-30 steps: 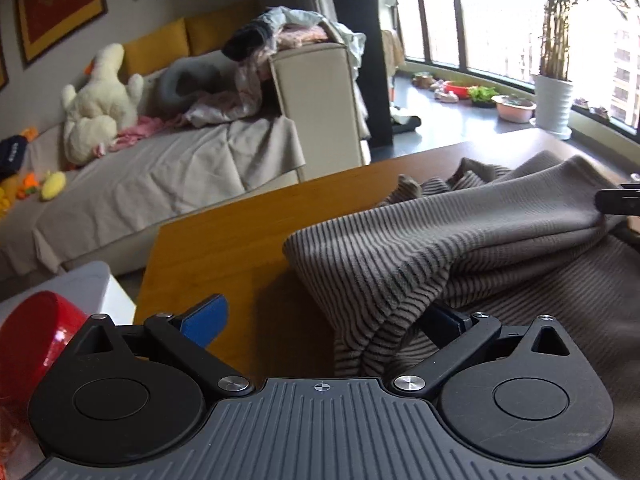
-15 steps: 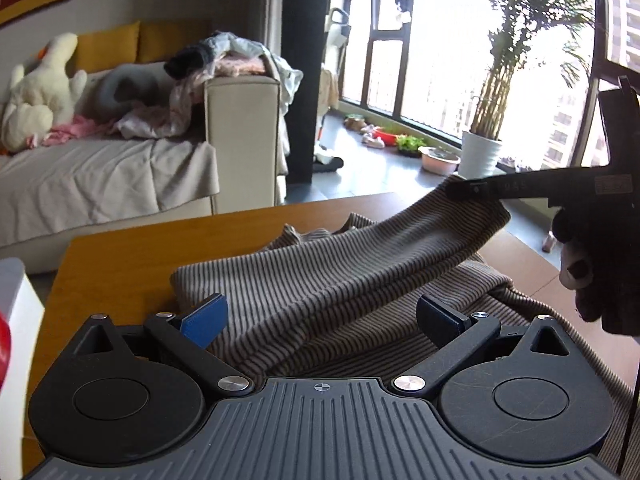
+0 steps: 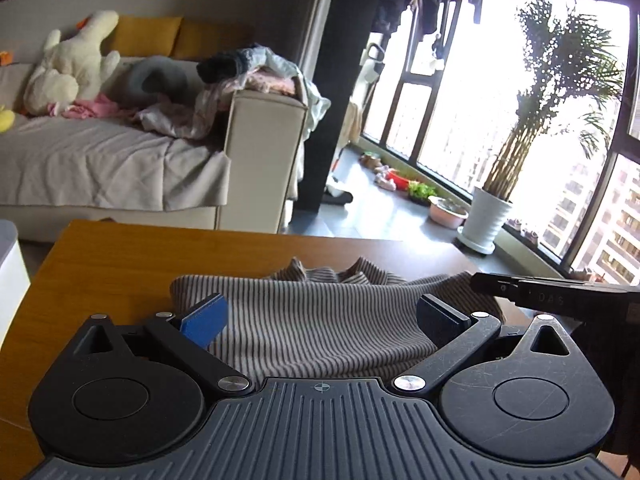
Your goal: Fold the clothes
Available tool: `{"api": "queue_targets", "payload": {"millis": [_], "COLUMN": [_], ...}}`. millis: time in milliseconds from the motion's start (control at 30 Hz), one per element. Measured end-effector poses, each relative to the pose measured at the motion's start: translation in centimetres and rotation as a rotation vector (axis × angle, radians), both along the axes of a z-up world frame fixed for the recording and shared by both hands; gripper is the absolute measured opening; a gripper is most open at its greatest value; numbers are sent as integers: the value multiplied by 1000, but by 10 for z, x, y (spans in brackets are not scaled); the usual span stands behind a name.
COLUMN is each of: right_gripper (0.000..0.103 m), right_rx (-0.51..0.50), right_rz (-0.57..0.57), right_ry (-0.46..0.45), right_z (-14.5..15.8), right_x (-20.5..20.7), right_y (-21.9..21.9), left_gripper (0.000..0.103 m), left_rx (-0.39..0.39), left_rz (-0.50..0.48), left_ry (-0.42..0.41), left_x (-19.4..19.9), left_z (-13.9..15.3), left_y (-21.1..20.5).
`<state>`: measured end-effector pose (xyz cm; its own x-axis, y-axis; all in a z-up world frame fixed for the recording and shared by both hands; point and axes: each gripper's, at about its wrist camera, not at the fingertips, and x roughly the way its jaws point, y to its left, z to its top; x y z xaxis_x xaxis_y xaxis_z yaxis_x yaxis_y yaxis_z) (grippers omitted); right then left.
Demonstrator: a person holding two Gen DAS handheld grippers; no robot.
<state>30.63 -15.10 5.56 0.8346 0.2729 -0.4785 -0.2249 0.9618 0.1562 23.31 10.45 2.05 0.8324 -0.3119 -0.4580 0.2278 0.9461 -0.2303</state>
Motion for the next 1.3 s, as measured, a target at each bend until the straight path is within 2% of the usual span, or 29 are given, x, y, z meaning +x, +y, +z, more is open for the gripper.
{"api": "queue_targets", "payload": {"millis": [100, 300, 567, 700, 833, 933, 967, 1000, 1067, 1200, 1300], "right_gripper": [27, 33, 37, 41, 41, 43, 48, 55, 63, 63, 62], "right_rx": [2, 9, 0, -4, -47, -58, -60, -66, -78, -105, -113], "right_rz": [20, 35, 31, 37, 64, 67, 72, 79, 90, 111, 115], "right_ry": [6, 47, 97, 116, 115, 121, 101, 74, 62, 58, 91], "right_z": [-1, -11, -31, -37, -41, -28, -20, -11, -7, -3, -15], "right_x": [1, 6, 6, 7, 4, 5, 7, 10, 30, 74, 104], "right_y": [5, 10, 13, 14, 14, 16, 18, 22, 32, 55, 67], "left_gripper": [103, 103, 103, 103, 103, 103, 103, 103, 103, 103, 103], "left_rx": [26, 53, 52, -4, -21, -29, -29, -26, -20, -21, -53], "left_rz": [-6, -10, -4, 8, 12, 14, 16, 17, 21, 23, 20], "left_ry": [47, 84, 66, 33, 49, 64, 65, 64, 62, 56, 53], "left_x": [8, 14, 10, 10, 15, 18, 18, 18, 18, 17, 16], "left_z": [-16, -37, -30, -19, -31, -41, -43, -43, -43, -43, -44], "left_y": [-7, -5, -2, 4, 7, 9, 9, 9, 8, 7, 12]}}
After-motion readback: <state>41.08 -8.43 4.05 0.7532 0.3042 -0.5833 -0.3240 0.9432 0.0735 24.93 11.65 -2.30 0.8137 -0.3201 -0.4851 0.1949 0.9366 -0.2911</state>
